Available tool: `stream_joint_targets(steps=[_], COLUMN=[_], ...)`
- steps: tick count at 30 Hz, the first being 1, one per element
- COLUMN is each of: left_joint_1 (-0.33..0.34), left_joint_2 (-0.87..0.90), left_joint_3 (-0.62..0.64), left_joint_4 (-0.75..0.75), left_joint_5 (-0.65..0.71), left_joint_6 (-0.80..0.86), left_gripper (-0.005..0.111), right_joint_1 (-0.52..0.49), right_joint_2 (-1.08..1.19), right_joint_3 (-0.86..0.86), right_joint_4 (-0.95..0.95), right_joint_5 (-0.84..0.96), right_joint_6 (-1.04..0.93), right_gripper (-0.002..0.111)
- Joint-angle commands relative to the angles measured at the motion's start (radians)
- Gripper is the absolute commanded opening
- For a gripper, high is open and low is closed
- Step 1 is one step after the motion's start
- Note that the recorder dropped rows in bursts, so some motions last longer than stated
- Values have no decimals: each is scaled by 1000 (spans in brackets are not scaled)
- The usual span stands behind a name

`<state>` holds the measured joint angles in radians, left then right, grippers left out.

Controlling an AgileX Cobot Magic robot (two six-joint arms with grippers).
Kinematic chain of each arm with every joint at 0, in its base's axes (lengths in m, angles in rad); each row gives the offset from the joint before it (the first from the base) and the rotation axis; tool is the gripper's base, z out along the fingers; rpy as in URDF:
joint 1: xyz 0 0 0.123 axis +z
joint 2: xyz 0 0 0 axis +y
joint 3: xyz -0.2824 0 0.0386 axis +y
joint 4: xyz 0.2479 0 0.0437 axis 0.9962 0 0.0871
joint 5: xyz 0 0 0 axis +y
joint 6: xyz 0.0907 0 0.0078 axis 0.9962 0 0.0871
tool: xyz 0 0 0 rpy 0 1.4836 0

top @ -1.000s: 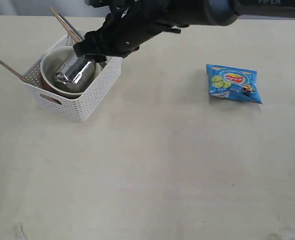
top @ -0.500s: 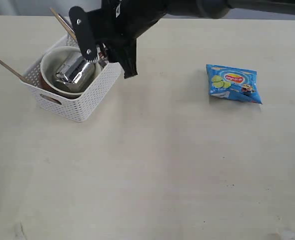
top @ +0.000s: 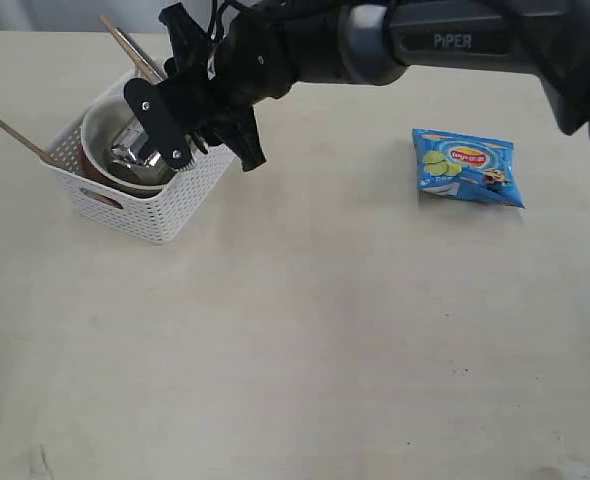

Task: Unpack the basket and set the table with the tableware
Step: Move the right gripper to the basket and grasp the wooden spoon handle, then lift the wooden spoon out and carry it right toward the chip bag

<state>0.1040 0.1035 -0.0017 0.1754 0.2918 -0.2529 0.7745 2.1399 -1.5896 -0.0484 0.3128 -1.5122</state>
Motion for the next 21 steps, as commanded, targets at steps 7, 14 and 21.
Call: stream_joint_targets(steps=[7, 14, 21], left_joint_1=[3, 3, 3], left_joint_2=[-1, -1, -1], left_joint_3=[2, 2, 2], left_joint_4=[7, 7, 7], left_joint_5=[-5, -5, -5], left_joint_6=[1, 1, -2], left_gripper=[0, 0, 0], right_joint_1=[-5, -31, -39], right_joint_2=[1, 16, 85], right_joint_3=[-2, -2, -49], right_joint_4=[-147, -165, -193], right_joint_5=[-28, -24, -28], right_joint_6=[48, 55, 69], right_gripper=[48, 48, 48])
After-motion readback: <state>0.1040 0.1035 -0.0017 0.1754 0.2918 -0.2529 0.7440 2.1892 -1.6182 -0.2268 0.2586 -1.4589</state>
